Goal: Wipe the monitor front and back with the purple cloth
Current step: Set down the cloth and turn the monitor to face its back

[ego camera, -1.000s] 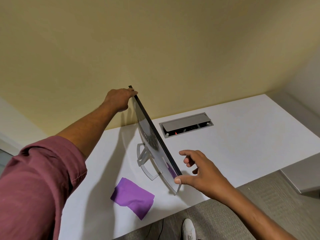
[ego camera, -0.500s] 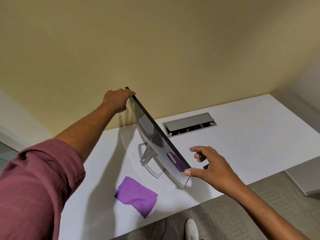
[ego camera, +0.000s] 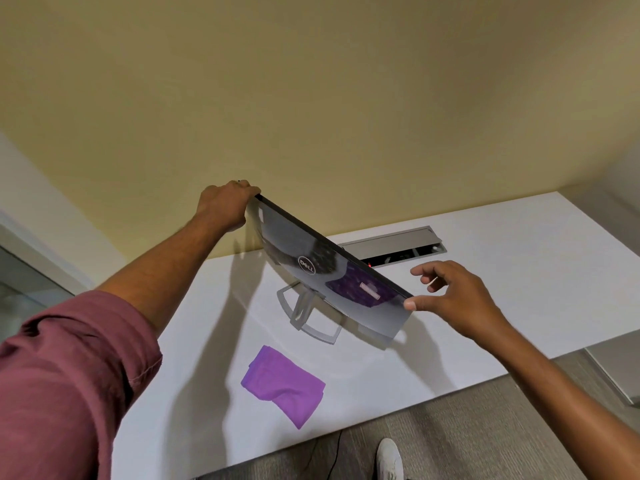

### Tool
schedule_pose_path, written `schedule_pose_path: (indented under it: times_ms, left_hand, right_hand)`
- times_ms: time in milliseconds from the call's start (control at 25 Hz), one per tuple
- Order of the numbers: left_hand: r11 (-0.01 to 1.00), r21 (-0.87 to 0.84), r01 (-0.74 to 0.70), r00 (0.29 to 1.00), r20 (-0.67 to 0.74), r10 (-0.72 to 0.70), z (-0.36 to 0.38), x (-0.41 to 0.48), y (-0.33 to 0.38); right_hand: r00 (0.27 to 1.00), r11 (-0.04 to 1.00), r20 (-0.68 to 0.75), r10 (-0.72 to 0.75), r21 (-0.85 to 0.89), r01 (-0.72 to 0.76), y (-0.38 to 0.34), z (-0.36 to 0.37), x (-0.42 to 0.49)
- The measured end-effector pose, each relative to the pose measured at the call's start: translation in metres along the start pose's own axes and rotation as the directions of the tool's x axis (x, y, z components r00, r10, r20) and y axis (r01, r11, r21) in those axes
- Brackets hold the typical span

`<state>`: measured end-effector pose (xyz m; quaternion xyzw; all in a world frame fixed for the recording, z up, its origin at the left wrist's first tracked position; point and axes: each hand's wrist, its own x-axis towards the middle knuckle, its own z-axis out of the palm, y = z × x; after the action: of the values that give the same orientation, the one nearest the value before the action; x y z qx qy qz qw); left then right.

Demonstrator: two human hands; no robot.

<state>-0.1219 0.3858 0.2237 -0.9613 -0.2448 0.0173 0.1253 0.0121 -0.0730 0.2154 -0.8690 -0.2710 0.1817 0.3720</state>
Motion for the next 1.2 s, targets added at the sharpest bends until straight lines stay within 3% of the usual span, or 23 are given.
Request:
schedule_pose_path:
  times_ms: [560,1200]
  left_hand:
    - [0.995,-0.072,0.064,0.998,0.002,-0.064,0.0,-0.056,-0.018]
    - [0.986,-0.134,0.099,0.995,-0.004,-0.1,0.004,-0.105,-0.031]
  right_hand:
    - [0.992,0.996,-0.123,0.042,0.08,-0.032,-0.002,-0.012,0.061]
    - [0.988,1.0,-0.152,0.008,0.021,-0.004,-0.01,-0.017,0.138]
